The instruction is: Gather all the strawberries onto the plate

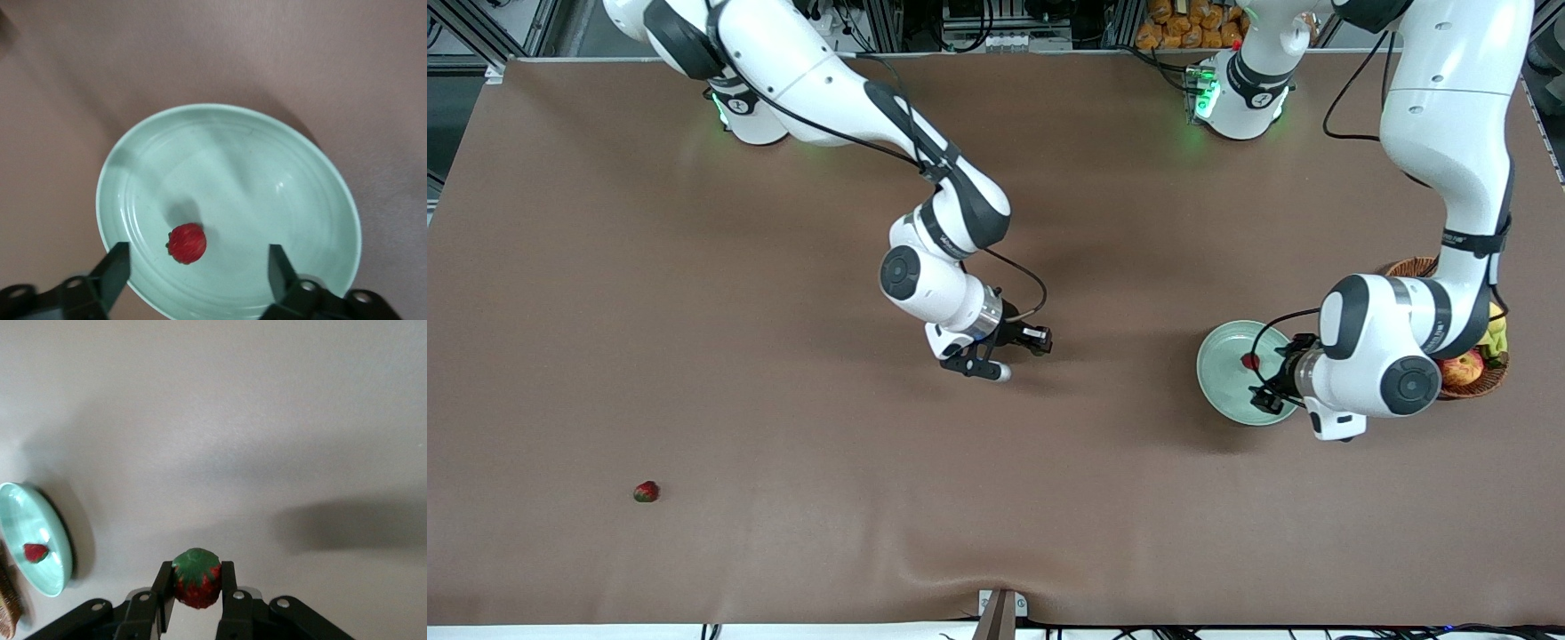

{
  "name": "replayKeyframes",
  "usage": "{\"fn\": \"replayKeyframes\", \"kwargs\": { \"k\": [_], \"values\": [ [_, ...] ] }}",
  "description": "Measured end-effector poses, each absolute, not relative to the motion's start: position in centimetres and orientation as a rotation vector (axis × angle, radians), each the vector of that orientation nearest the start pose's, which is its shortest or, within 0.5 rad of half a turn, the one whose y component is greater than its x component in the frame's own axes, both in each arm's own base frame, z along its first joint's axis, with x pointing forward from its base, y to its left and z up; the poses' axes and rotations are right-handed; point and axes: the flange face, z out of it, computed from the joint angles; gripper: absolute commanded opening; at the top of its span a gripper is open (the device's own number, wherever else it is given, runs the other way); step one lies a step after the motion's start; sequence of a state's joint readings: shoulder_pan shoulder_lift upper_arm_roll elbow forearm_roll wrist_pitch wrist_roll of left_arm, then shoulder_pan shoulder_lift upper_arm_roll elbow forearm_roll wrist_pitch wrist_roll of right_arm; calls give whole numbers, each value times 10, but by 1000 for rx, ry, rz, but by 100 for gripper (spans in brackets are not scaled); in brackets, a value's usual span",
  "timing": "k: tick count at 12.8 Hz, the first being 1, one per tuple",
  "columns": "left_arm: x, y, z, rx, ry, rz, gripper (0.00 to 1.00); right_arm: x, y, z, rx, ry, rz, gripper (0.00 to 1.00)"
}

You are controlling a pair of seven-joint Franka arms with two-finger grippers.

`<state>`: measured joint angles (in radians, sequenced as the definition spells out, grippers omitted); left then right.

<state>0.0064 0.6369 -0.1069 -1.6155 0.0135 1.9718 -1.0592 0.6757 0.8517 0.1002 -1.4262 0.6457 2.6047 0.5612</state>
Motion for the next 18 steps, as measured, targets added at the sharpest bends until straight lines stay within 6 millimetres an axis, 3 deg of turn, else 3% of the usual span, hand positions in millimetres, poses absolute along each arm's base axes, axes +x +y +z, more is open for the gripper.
{"fn": "replayKeyframes", "kwargs": {
  "k": [3,4,5,6,7,11,14,16,18],
  "values": [
    [655,-67,252,-2676,-1372,402,100,557,516,200,-2522,488,66,0],
    [654,-73,256,-2683,-1360,404,100,557,517,196,-2522,496,69,6],
    [653,-81,257,-2694,-1346,408,100,557,516,191,-2524,502,74,30],
    [652,-90,257,-2705,-1331,415,100,557,516,187,-2527,506,77,79],
    [650,-98,257,-2711,-1320,420,100,557,515,184,-2529,508,79,100],
    [641,-136,254,-2700,-1309,430,100,570,508,192,-2521,521,27,100],
    [631,-188,255,-2681,-1334,425,100,591,490,213,-2508,545,-28,100],
    [623,-226,253,-2699,-1360,488,100,607,469,232,-2492,578,-55,100],
    [624,-258,253,-2745,-1408,573,100,624,434,242,-2516,605,-62,100]
  ]
}}
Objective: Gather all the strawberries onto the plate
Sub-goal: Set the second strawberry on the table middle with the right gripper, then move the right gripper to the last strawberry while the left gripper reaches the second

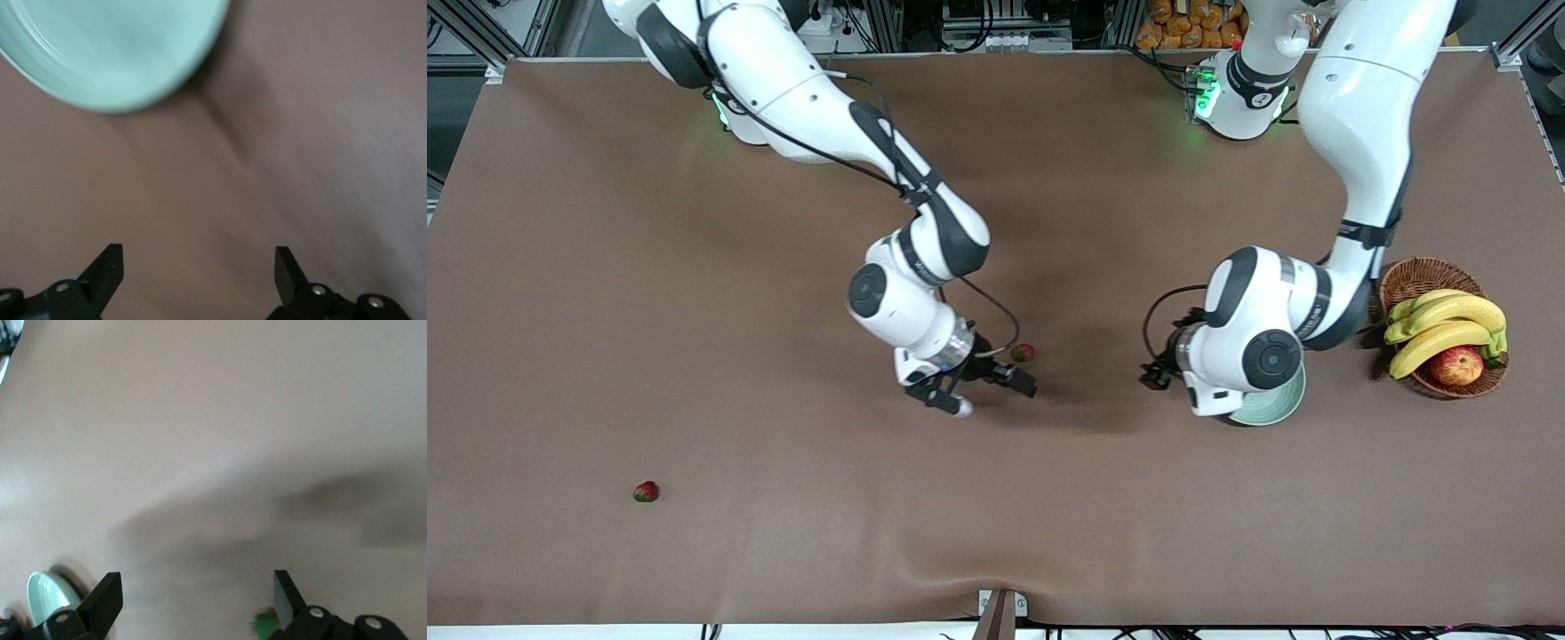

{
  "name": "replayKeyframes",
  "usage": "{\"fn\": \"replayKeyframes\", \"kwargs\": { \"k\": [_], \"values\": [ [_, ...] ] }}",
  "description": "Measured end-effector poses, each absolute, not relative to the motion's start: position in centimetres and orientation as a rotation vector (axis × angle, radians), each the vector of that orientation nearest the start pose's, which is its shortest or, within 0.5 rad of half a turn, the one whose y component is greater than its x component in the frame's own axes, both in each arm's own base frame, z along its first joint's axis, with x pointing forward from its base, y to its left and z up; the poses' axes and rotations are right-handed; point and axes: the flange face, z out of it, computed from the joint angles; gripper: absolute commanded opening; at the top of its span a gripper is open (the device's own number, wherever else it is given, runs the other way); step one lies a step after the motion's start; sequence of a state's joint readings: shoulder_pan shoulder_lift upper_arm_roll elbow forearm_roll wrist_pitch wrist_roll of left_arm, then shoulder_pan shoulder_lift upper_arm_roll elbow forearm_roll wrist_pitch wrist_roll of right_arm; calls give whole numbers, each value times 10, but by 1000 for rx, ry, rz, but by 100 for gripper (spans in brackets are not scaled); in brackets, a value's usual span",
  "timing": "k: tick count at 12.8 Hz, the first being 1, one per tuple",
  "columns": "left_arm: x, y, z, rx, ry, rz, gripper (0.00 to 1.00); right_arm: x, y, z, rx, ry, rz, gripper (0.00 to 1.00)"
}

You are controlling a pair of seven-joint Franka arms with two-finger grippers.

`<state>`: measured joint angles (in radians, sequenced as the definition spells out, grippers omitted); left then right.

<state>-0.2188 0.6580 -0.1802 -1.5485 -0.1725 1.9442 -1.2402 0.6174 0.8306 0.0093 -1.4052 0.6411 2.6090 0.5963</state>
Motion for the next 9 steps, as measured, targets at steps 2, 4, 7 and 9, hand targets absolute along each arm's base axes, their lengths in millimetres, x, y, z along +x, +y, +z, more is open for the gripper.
{"fn": "replayKeyframes", "kwargs": {
  "k": [2,4,7,9],
  "values": [
    [630,-287,250,-2812,-1460,580,100,638,392,247,-2593,583,-34,100],
    [626,-321,244,-2877,-1478,551,100,651,347,254,-2682,538,0,100],
    [613,-367,232,-2914,-1555,488,100,676,271,263,-2881,381,-65,100],
    [603,-393,227,-2943,-1570,453,100,694,219,267,-2984,247,-137,100]
  ]
}}
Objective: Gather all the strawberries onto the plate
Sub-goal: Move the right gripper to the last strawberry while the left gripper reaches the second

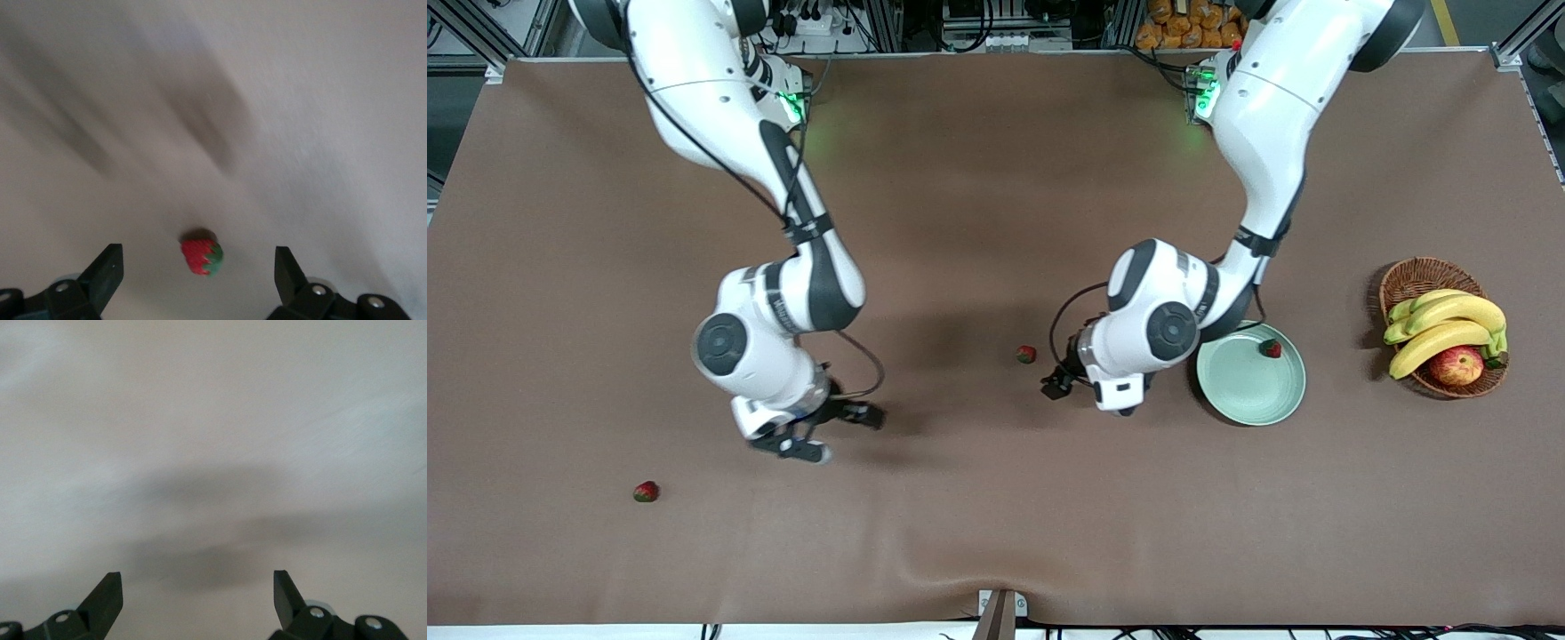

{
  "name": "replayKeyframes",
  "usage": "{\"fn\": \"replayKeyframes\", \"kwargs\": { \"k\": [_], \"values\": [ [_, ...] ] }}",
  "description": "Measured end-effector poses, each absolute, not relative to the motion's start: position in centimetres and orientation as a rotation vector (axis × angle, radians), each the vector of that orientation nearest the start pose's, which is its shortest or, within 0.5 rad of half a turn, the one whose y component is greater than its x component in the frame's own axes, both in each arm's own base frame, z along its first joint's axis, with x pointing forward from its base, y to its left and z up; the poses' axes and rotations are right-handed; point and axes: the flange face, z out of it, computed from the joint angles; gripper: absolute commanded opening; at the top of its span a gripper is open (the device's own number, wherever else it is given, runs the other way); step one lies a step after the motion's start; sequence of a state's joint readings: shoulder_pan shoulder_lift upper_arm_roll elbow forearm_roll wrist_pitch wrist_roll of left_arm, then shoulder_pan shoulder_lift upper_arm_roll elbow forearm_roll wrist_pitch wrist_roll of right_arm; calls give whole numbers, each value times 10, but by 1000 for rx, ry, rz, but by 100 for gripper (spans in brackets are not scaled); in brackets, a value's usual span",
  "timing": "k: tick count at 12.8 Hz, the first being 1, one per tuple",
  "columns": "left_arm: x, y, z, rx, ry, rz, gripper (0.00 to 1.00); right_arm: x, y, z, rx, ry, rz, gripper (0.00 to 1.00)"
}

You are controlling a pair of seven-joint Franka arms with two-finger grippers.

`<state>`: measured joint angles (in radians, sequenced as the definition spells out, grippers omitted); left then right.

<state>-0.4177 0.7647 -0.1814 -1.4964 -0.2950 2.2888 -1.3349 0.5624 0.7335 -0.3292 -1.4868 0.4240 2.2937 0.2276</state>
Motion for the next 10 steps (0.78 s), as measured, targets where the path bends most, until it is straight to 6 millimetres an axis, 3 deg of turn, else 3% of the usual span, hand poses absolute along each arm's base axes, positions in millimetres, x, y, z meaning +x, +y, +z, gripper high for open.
{"fn": "replayKeyframes", "kwargs": {
  "k": [3,7,10],
  "values": [
    [588,-416,218,-2961,-1532,450,100,715,144,273,-3097,54,-202,100],
    [586,-413,194,-2933,-1534,468,100,729,73,282,-3265,-103,-241,100],
    [579,-424,184,-2947,-1521,457,100,736,-10,273,-3299,-208,-259,100]
  ]
}}
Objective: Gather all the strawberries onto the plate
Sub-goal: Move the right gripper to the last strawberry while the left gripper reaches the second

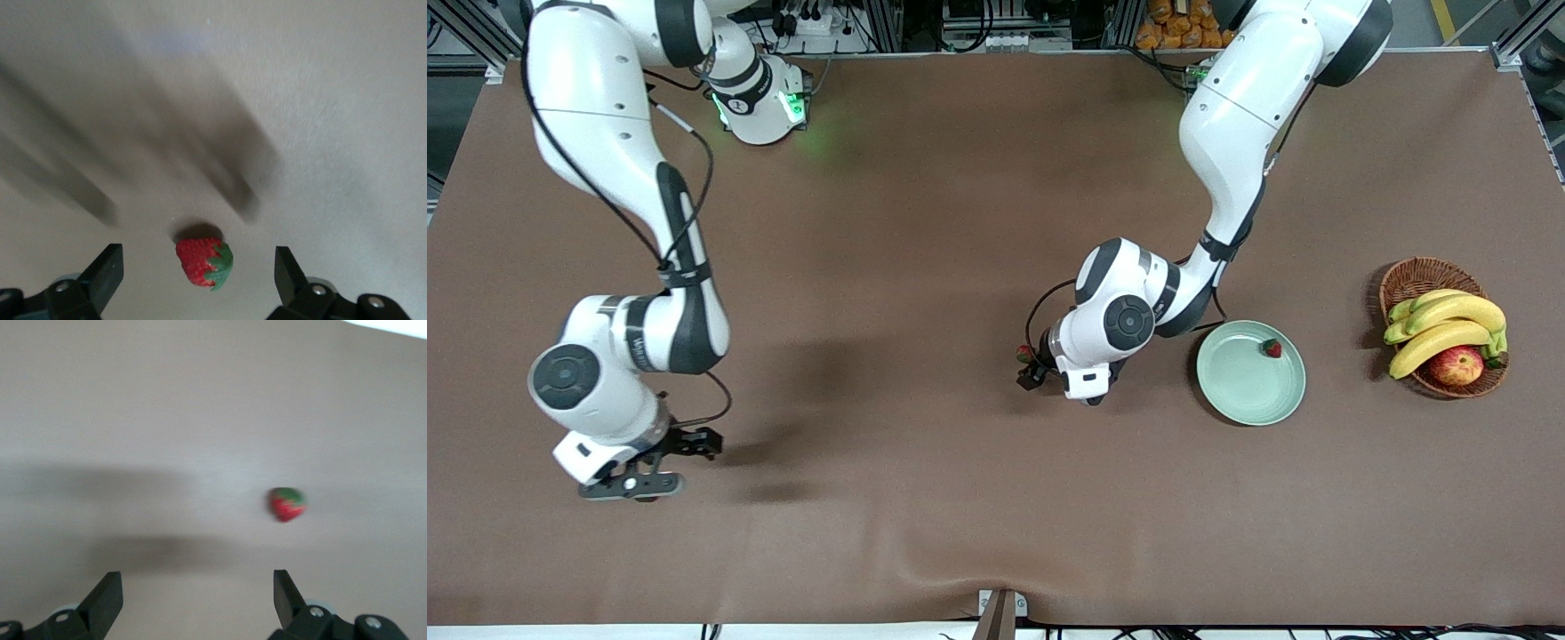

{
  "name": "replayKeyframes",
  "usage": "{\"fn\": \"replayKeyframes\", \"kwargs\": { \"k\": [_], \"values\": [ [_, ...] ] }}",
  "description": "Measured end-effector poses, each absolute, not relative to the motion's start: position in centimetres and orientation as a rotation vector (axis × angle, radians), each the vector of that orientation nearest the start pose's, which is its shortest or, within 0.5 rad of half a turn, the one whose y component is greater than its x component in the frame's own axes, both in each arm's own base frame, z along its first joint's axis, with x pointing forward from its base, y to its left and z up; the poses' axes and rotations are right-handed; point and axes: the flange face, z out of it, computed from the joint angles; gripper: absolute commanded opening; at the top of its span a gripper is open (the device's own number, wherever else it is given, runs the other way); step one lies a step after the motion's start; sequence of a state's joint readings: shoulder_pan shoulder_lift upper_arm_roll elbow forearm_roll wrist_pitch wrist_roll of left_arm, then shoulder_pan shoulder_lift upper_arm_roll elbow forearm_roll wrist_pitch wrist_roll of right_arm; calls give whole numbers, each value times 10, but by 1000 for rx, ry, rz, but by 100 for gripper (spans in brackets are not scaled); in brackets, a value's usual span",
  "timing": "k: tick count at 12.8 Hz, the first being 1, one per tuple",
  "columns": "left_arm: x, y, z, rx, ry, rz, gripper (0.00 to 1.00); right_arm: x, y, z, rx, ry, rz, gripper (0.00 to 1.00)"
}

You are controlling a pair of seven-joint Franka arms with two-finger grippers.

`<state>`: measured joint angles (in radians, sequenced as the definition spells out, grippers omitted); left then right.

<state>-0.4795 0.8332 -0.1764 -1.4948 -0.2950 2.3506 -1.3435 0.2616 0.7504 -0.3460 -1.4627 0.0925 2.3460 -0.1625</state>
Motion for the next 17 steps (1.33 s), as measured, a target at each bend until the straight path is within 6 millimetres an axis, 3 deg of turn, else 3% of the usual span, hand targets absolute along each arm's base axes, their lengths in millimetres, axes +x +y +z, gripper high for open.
{"fn": "replayKeyframes", "kwargs": {
  "k": [2,3,8,12,17],
  "values": [
    [572,-433,180,-2953,-1502,459,100,739,-51,261,-3314,-239,-310,100],
    [570,-434,178,-2952,-1497,461,100,741,-58,251,-3320,-245,-355,100],
    [573,-427,166,-2929,-1506,457,100,755,-57,210,-3326,-274,-565,100],
    [569,-432,165,-2935,-1491,459,100,757,-75,192,-3299,-101,-698,100],
    [568,-434,164,-2940,-1492,451,100,757,-73,187,-3221,73,-698,100]
  ]
}}
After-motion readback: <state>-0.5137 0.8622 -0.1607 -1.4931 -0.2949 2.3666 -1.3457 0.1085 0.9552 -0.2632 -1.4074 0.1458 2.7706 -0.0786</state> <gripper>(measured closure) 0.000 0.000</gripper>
